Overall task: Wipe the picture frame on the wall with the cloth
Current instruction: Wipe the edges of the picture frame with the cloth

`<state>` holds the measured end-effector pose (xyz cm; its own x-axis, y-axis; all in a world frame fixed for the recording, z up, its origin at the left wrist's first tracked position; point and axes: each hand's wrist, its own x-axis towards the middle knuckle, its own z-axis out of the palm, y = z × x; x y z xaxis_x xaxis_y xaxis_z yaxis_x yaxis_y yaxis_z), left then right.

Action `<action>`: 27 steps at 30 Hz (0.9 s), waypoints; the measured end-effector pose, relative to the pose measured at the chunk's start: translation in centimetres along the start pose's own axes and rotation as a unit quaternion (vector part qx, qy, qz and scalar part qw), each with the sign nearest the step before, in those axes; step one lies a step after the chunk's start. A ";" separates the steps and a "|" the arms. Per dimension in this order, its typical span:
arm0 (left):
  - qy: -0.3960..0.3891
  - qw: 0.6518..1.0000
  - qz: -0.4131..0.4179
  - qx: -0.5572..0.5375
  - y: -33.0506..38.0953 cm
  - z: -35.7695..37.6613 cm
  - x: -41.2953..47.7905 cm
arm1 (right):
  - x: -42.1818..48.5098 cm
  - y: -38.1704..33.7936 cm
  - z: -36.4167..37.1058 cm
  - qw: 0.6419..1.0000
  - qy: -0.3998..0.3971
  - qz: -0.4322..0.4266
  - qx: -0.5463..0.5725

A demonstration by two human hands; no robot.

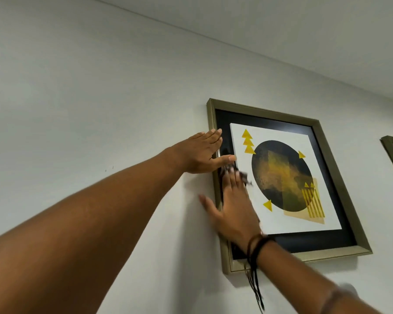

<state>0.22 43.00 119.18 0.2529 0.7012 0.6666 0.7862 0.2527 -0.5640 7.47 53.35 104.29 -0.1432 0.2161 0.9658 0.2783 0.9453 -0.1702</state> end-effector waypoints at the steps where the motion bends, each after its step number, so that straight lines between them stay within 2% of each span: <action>1: 0.000 1.000 -0.001 -0.008 0.0 -0.2 0.0 | 2.6 -0.5 -0.6 1.000 0.007 -0.004 0.023; 3: 0.011 0.999 -0.013 -0.040 0.4 -0.2 0.0 | 7.4 -0.8 -1.5 0.999 0.003 -0.033 0.025; 6: 0.030 0.994 -0.046 -0.097 0.8 0.1 0.3 | 11.6 -0.4 -1.3 0.979 -0.020 -0.078 -0.188; 8: 0.028 0.992 -0.065 -0.108 0.7 0.4 0.5 | 12.4 0.1 -1.2 0.973 -0.038 -0.075 -0.213; 12: 0.048 0.997 -0.040 -0.041 0.7 0.4 0.7 | 11.3 -0.2 -1.1 0.986 -0.016 -0.081 -0.145; 16: 0.032 0.998 -0.043 -0.025 1.0 0.0 0.6 | 5.6 -1.2 -0.7 0.999 0.029 -0.030 0.024; 22: -0.017 0.996 -0.053 0.063 1.8 0.4 0.7 | -6.4 0.7 0.9 1.000 -0.007 0.008 0.012; 27: -0.032 0.991 -0.072 0.109 2.1 1.4 1.2 | -11.3 2.6 1.2 0.999 -0.030 -0.006 -0.017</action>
<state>1.41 45.28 118.09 0.1056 0.6863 0.7197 0.6687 0.4866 -0.5622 8.66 53.66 92.71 -0.2024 0.2204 0.9542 0.3075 0.9394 -0.1518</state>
